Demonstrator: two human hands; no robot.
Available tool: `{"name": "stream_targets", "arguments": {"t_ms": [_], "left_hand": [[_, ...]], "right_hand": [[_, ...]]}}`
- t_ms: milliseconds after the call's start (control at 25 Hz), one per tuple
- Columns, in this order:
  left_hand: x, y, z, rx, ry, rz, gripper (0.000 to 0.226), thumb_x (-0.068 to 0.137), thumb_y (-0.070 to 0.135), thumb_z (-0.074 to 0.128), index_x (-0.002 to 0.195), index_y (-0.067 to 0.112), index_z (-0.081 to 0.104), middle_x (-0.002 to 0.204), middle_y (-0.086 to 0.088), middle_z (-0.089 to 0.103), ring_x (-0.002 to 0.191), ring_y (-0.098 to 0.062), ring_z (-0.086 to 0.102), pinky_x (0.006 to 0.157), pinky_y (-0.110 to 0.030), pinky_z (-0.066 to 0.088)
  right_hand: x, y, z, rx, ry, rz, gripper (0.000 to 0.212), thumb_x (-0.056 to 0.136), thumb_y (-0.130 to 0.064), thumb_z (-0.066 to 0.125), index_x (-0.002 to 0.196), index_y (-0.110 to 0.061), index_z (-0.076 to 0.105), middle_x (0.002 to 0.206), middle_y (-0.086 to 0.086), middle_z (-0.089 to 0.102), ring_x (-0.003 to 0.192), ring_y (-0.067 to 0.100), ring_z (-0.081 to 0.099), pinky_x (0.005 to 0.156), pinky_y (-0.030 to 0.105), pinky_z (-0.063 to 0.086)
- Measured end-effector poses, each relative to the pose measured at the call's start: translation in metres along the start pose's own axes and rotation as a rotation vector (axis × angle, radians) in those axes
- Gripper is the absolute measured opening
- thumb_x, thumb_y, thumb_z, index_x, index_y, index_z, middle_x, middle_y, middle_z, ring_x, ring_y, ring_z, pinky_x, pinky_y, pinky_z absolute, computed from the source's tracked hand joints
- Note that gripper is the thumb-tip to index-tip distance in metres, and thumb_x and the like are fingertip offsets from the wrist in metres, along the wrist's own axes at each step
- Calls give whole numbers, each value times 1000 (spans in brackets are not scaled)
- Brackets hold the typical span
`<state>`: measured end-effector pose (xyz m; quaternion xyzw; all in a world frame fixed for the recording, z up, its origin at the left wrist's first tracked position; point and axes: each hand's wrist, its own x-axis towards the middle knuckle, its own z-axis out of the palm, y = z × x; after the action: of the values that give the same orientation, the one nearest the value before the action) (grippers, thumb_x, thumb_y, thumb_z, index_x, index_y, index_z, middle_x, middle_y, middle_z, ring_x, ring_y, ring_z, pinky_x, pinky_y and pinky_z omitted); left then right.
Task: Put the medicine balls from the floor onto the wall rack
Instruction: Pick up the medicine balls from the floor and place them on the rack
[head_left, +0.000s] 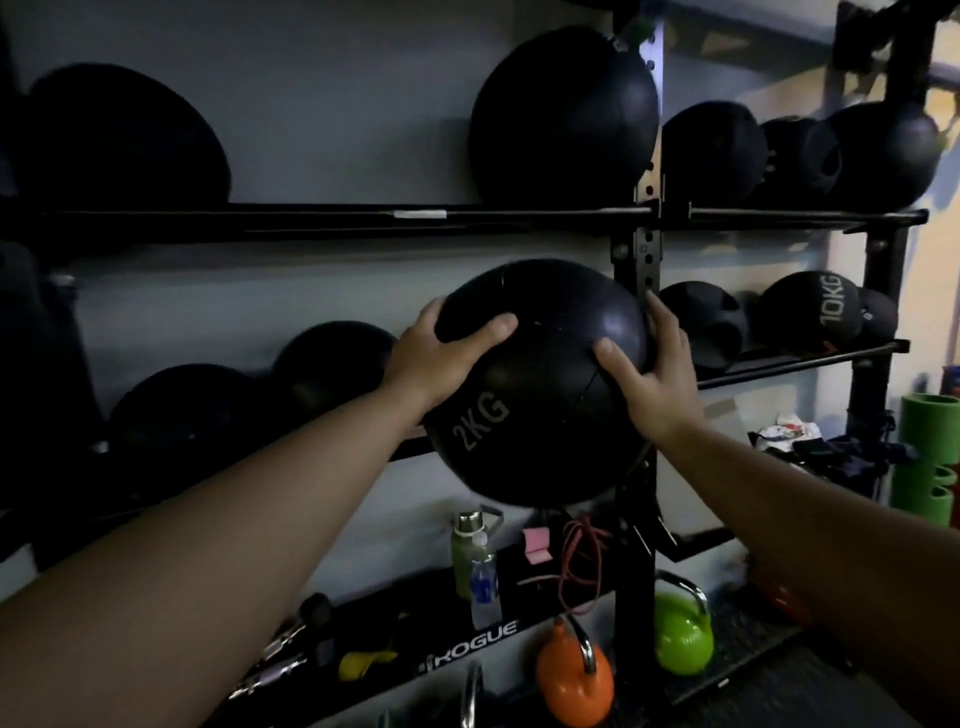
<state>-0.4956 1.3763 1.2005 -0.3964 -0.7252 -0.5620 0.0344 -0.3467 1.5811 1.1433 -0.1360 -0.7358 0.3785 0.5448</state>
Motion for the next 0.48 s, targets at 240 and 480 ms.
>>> {"name": "stream_targets", "arguments": {"t_ms": [240, 480], "left_hand": [[129, -48, 26, 79, 122, -1, 104, 59, 97, 72, 144, 37, 62, 136, 8, 73, 121, -18, 70, 105, -40, 58], [220, -102, 54, 231, 257, 17, 124, 59, 95, 69, 163, 30, 48, 160, 3, 56, 143, -19, 57, 119, -40, 48]], "right_hand": [[121, 73, 66, 80, -74, -26, 114, 68, -85, 64, 164, -36, 28, 162, 3, 35, 149, 27, 40, 120, 47, 37], [233, 157, 148, 267, -187, -7, 118, 63, -97, 60, 161, -36, 38, 147, 5, 58, 135, 22, 58, 114, 37, 47]]}}
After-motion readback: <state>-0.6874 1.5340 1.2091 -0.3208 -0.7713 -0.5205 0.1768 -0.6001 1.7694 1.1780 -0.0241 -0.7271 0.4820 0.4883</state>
